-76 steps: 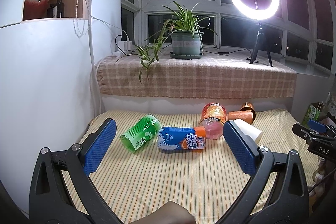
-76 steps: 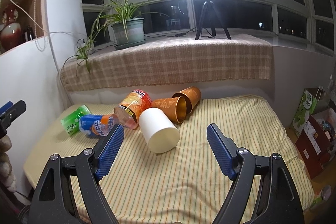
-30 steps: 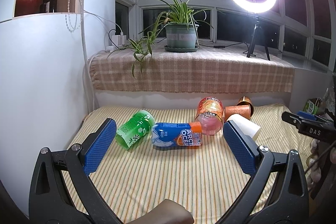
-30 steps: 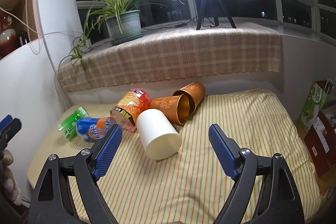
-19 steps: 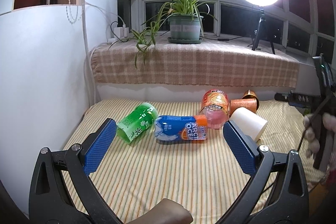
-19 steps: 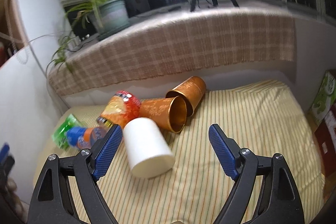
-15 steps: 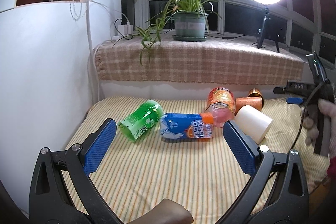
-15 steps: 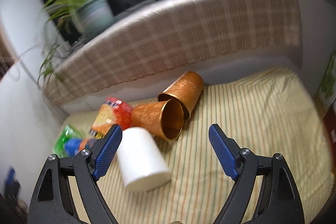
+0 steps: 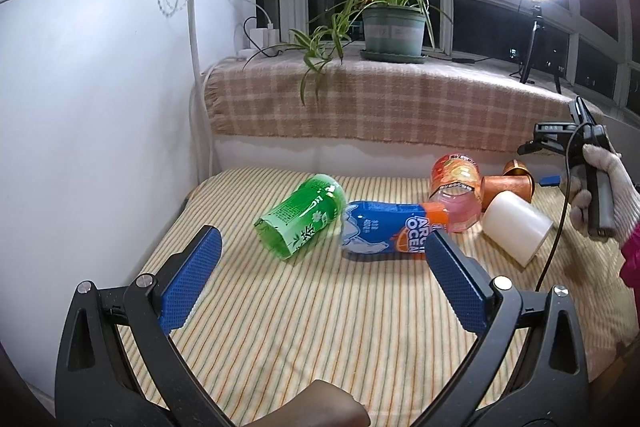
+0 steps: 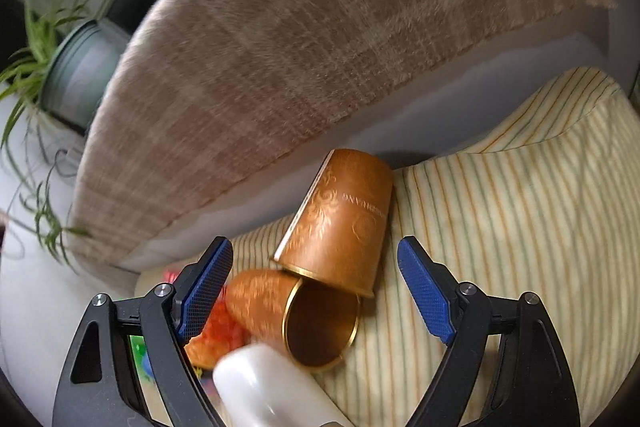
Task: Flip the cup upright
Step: 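Move the right tool down to the lying copper cup, then close the right gripper on the copper cup's body and lift it, then rotate the right tool to turn the cup rim-down and lower it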
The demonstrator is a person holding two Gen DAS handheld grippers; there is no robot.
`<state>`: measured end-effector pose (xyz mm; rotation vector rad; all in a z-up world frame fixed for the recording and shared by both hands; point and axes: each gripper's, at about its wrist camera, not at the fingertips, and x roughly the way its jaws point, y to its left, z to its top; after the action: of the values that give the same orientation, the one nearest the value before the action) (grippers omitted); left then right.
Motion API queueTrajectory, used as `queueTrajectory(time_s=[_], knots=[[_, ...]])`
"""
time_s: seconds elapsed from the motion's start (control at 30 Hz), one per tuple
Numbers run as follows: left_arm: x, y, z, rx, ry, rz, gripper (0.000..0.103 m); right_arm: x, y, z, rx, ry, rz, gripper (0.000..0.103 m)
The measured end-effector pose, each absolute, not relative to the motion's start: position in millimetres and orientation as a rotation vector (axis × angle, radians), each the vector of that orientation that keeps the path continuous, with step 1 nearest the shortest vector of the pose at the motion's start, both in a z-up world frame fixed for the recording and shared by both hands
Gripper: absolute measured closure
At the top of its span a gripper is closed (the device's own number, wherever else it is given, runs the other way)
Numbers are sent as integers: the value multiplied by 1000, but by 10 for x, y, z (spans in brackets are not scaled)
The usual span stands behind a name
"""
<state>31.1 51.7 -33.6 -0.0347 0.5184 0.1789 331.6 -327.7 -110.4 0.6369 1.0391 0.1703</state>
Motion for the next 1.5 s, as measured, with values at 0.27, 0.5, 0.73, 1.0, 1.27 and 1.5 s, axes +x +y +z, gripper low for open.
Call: queueTrajectory(time_s=[0.27,0.5,0.73,1.0,1.27,1.5], knots=[[329,575,-348,-38,518,192,0,3550,-3231,-1339,746,1116,140,19],[352,581,-360,-37,527,195,0,3612,-3128,-1549,737,1171,113,35],[363,566,-375,-31,525,196,0,3628,-3245,-1499,728,1150,128,37],[318,500,-349,-28,528,185,0,3530,-3612,-1318,707,1106,129,37],[273,407,-292,-16,515,174,0,3345,-3968,-963,673,1026,116,37],[224,371,-242,-21,504,167,0,3078,-3993,-485,553,967,270,37]])
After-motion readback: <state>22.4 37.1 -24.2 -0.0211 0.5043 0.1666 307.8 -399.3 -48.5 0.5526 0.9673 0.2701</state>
